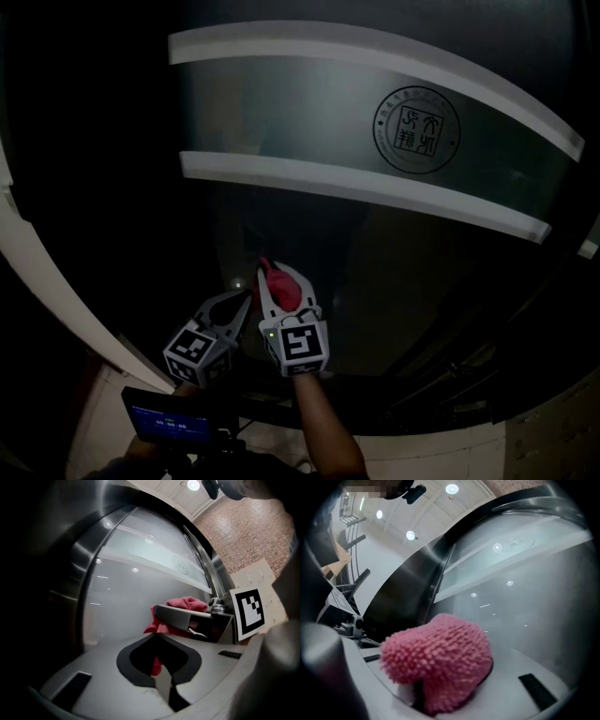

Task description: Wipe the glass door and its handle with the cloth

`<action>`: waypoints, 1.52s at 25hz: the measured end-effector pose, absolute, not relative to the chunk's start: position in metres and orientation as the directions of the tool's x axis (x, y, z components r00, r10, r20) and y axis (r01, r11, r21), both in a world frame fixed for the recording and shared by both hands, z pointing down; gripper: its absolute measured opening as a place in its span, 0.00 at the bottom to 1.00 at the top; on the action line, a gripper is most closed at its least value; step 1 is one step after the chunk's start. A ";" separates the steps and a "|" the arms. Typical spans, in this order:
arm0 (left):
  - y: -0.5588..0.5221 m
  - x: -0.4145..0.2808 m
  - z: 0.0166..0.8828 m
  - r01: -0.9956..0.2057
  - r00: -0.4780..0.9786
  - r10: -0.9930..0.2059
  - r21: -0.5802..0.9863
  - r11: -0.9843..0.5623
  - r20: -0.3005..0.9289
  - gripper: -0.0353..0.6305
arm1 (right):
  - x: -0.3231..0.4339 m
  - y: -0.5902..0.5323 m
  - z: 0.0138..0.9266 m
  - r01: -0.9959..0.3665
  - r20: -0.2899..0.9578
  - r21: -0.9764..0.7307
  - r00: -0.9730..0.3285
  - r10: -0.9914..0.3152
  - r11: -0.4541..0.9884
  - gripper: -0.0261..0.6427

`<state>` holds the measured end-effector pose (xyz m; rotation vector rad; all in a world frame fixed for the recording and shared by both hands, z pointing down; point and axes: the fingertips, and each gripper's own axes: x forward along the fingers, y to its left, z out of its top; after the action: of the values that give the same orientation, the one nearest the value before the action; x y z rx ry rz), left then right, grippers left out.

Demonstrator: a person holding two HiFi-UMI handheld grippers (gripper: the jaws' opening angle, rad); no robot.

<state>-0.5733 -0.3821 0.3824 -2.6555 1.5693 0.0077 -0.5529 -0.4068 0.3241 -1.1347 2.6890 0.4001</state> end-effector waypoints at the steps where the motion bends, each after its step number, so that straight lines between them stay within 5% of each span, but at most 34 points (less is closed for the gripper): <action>1: -0.382 -0.590 0.387 -0.888 0.459 -0.888 -0.045 -0.458 -0.027 0.06 | -0.577 -0.407 0.328 -0.700 -0.268 0.186 -0.711 -0.650 0.689 0.12; 6: -0.381 -0.643 0.402 -0.917 0.398 -0.918 -0.040 -0.398 0.010 0.06 | -0.651 -0.413 0.340 -0.639 -0.247 0.204 -0.766 -0.593 0.741 0.12; 12: -0.388 -0.633 0.403 -0.899 0.436 -0.900 -0.038 -0.435 0.007 0.06 | -0.634 -0.424 0.346 -0.678 -0.247 0.190 -0.733 -0.633 0.710 0.12; 31: -0.389 -0.343 0.391 -0.710 0.705 -0.709 0.000 -0.705 -0.019 0.06 | -0.246 -0.433 0.361 -0.951 -0.265 0.112 -0.309 -0.913 0.289 0.12; 38: -0.377 -0.285 0.395 -0.695 0.719 -0.695 0.013 -0.719 -0.008 0.06 | -0.187 -0.425 0.364 -0.956 -0.244 0.094 -0.293 -0.925 0.278 0.12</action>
<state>-0.2854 -0.3771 0.3955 -2.9213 1.1811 0.0198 -0.1867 -0.4252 0.3642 -1.7758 2.3955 0.3352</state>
